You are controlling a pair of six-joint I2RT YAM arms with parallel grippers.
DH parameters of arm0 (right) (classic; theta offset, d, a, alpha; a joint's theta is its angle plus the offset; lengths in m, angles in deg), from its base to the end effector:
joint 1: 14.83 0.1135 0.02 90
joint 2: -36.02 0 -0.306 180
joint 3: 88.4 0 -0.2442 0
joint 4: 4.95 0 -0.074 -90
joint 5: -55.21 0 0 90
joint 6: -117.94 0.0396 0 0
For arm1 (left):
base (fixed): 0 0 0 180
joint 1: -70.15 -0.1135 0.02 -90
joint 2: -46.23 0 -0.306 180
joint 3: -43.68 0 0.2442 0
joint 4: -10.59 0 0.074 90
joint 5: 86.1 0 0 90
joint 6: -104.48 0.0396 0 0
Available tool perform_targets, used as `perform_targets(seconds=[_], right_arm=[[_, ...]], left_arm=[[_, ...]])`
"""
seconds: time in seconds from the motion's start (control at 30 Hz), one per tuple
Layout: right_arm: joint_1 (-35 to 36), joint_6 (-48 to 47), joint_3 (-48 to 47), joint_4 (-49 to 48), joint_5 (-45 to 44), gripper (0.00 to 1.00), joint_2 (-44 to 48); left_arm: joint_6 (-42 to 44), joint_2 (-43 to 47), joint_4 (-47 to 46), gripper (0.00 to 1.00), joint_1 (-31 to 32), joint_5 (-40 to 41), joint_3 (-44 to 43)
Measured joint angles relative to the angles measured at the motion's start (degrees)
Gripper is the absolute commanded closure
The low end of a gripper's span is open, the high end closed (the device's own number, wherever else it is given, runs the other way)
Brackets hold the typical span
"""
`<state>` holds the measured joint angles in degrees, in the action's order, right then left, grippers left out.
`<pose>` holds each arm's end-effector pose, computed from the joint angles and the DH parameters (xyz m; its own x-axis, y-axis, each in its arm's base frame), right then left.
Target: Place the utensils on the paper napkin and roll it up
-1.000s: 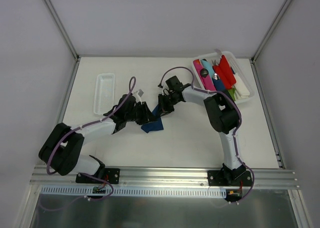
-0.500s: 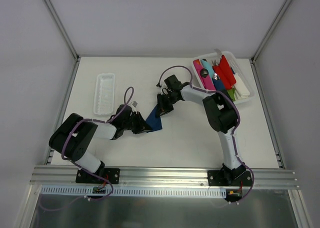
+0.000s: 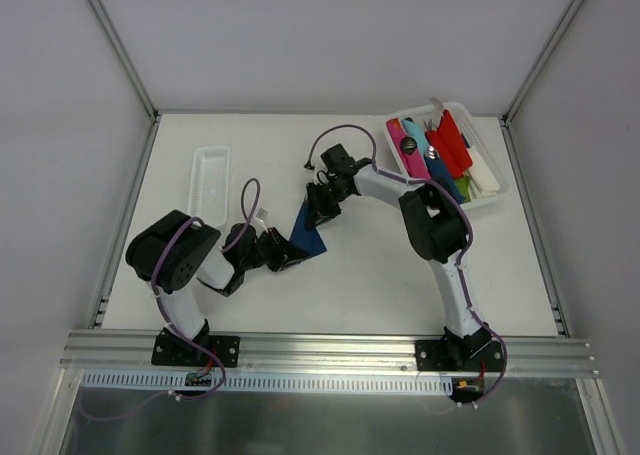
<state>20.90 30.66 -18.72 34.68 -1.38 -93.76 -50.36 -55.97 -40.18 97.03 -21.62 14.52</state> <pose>0.3940 0.3103 0.1755 -0.7297 -0.4761 -0.4907 -0.6832 0.5357 0.4963 0.2219 -0.1316 0.1374 -0.8349 -0.4926 -0.2457 0.0187 0.4207 -0.9070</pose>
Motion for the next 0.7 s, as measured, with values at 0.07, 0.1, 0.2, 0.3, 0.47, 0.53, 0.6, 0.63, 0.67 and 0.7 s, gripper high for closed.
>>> perform_targets(seconds=[0.07, 0.1, 0.2, 0.3, 0.47, 0.53, 0.6, 0.63, 0.67, 0.7], right_arm=[[0.13, -0.83, -0.11, 0.17, -0.15, 0.88, -0.07], [0.2, -1.25, -0.11, 0.17, -0.15, 0.88, -0.07], [0.42, -2.36, -0.11, 0.15, -0.13, 0.88, -0.04], [0.59, -3.48, -0.11, 0.17, -0.22, 0.88, -0.04], [0.94, -4.72, -0.72, 0.98, -0.92, 0.88, -0.04], [1.16, -5.2, -1.05, 1.42, -1.49, 0.88, -0.04], [1.31, -5.53, -1.33, 1.86, -1.95, 0.88, -0.04], [1.38, -5.66, -1.42, 1.97, -2.12, 0.88, -0.04], [1.44, -5.81, -1.53, 2.1, -2.29, 0.88, -0.04], [1.51, -5.92, -1.77, 2.4, -2.56, 0.88, -0.09]], left_arm=[[-0.44, 0.11, -1.18, 0.73, 0.02, -0.22, 0.15], [-0.42, 0.66, -1.33, 0.71, 0.02, -0.42, 0.07], [1.44, 5.95, 5.16, 0.66, 0.07, 0.02, -0.83], [5.35, 14.43, 17.0, 0.62, 0.09, 1.6, -2.97], [12.79, 28.85, 37.9, 0.55, -0.85, 7.63, -12.35], [15.52, 31.01, 43.32, 0.54, -2.71, 8.55, -16.81], [17.75, 30.71, 46.25, 0.54, -4.39, 9.25, -19.56], [18.75, 29.92, 47.76, 0.54, -5.27, 9.4, -20.59], [19.67, 28.63, 49.11, 0.54, -5.99, 9.44, -21.31], [20.63, 26.75, 50.31, 0.54, -6.4, 9.29, -21.88]])
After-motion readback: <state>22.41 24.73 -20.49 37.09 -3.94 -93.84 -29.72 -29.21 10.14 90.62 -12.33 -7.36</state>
